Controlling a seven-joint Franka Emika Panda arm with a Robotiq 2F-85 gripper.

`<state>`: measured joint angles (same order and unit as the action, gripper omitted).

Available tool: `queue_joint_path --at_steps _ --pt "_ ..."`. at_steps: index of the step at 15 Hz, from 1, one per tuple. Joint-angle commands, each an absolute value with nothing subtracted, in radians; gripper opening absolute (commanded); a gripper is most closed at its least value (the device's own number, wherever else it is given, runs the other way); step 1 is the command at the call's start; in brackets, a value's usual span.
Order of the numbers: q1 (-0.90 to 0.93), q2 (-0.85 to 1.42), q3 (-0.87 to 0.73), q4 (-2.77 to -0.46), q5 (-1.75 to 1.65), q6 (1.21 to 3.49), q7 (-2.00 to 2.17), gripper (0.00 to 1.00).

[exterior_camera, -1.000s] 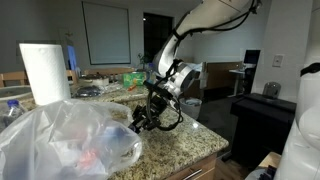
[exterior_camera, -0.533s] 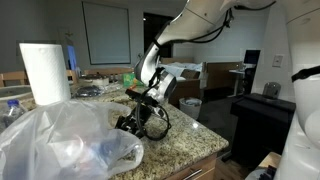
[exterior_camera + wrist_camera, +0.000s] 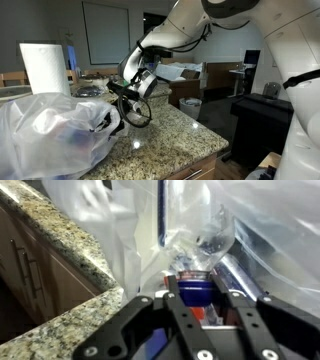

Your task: Pick up the bottles from the counter and put them in the plastic bag

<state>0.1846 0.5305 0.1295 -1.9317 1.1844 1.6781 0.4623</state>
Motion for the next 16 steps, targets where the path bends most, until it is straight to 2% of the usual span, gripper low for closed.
queue_joint_path --at_steps 1,7,12,16 --pt "0.205 0.609 0.125 -1.816 1.147 1.594 0.482 0.11" --pt "0.171 0.559 0.031 -1.868 1.091 1.617 0.504 0.11" --pt "0.182 0.418 -0.057 -1.922 1.013 1.755 0.603 0.11" --pt "0.19 0.339 -0.064 -1.962 0.874 1.888 0.749 0.11"
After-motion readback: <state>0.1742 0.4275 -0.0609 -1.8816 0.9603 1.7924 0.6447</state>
